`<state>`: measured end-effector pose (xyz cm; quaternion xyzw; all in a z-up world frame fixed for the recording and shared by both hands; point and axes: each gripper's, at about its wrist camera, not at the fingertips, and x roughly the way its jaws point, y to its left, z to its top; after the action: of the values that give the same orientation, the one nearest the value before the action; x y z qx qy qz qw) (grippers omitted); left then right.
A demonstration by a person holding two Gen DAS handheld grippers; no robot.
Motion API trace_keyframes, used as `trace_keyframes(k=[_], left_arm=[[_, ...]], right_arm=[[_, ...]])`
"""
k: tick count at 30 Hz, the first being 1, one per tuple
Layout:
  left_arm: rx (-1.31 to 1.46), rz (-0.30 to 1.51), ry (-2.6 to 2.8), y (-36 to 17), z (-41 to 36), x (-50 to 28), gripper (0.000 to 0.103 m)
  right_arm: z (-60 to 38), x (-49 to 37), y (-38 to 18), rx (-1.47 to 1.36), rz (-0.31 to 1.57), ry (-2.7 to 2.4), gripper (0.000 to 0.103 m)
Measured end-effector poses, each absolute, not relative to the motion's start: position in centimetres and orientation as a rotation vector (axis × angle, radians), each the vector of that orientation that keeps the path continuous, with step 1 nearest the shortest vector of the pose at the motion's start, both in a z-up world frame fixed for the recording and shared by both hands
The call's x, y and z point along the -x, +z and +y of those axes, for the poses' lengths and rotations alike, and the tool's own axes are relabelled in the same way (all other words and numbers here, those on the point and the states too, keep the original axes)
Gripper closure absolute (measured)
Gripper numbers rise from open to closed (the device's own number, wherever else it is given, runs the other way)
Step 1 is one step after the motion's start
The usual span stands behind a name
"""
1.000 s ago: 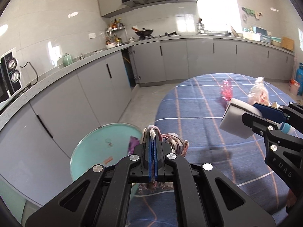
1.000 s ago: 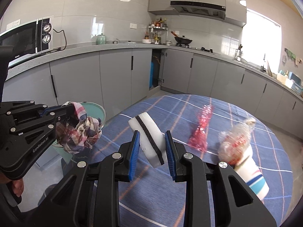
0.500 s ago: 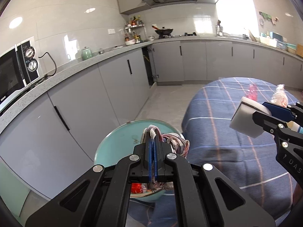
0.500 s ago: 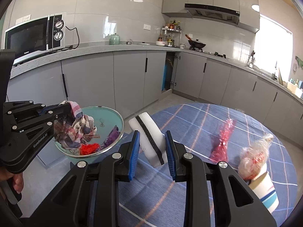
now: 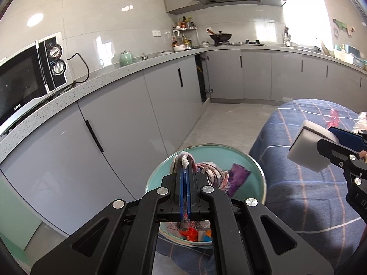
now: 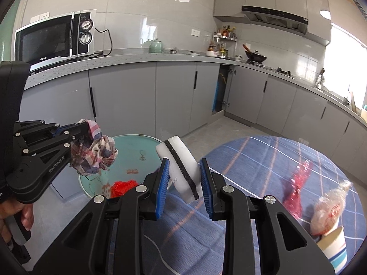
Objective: Collect trash
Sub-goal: 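Carry the checkered cloth and white sponge over the teal bin, then open both grippers over the teal bin to drop cloth and sponge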
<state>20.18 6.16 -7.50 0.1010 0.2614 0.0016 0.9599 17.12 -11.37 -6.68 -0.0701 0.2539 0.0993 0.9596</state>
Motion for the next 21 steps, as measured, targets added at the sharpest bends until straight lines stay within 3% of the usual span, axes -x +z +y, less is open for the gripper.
trace_keyframes(k=[21], left_arm=[[-0.198,0.567,0.059,-9.1,9.4,-23.3,0.1]], right_arm=[[-6.6,-21.6,-7.8,0.171,0.547,0.301,0.075]])
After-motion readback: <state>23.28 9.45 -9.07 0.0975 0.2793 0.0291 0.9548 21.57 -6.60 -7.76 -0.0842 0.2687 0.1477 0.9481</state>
